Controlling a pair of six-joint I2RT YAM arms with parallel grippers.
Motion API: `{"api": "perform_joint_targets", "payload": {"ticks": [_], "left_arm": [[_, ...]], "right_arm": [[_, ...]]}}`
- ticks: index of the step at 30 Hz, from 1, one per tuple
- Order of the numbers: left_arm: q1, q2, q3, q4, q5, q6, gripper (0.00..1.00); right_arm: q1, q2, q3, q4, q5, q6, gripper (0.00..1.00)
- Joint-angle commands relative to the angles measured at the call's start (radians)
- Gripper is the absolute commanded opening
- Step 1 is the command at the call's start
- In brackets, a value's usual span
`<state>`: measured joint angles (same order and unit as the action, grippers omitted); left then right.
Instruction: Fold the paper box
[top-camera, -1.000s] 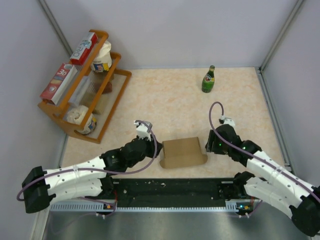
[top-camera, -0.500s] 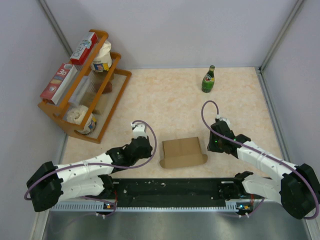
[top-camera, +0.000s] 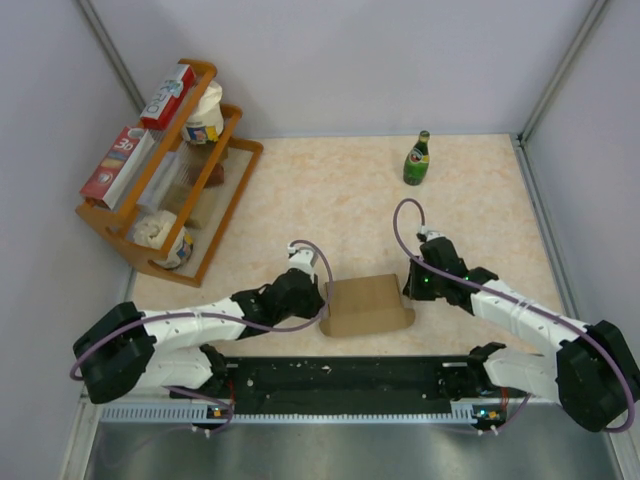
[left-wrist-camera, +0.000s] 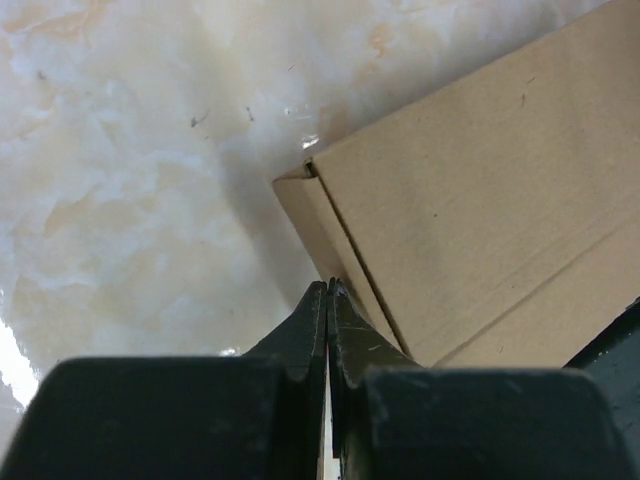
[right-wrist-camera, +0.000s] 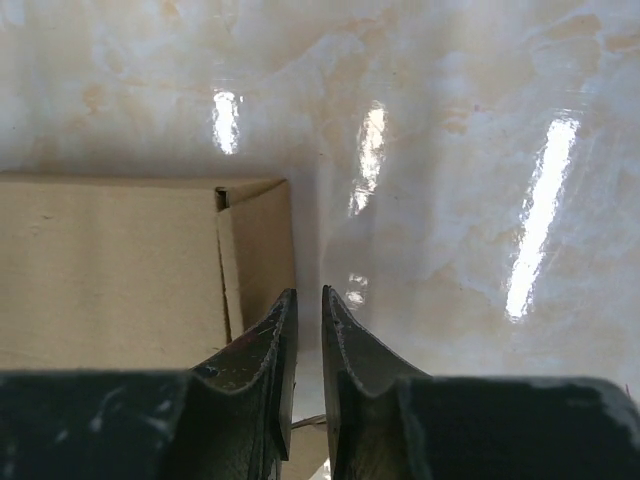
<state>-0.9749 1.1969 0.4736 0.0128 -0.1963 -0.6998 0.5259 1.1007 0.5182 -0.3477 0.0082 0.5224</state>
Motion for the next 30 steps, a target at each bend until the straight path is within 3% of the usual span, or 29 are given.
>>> {"api": "perform_joint_targets", "payload": {"ticks": [1, 18, 23, 26, 30], "left_arm": [[0.010, 0.039, 0.065, 0.084, 0.024, 0.062, 0.00], [0.080, 0.196, 0.166, 0.147, 0.118, 0.172, 0.00], [0.108, 0.187, 0.181, 0.092, 0.091, 0.192, 0.00], [0.120, 0.121, 0.139, 0.070, 0.034, 0.175, 0.00], [0.123, -0.018, 0.056, 0.052, -0.023, 0.160, 0.13]], "right_arm": [[-0.009, -0.002, 0.002, 0.069, -0.065, -0.024, 0.15], [-0.009, 0.022, -0.018, 0.171, -0.129, 0.024, 0.16], [-0.010, 0.031, 0.011, 0.124, -0.042, 0.025, 0.19], [-0.009, -0.046, -0.006, 0.078, 0.047, 0.057, 0.27], [-0.010, -0.195, -0.033, 0.023, 0.124, 0.082, 0.40]]}}
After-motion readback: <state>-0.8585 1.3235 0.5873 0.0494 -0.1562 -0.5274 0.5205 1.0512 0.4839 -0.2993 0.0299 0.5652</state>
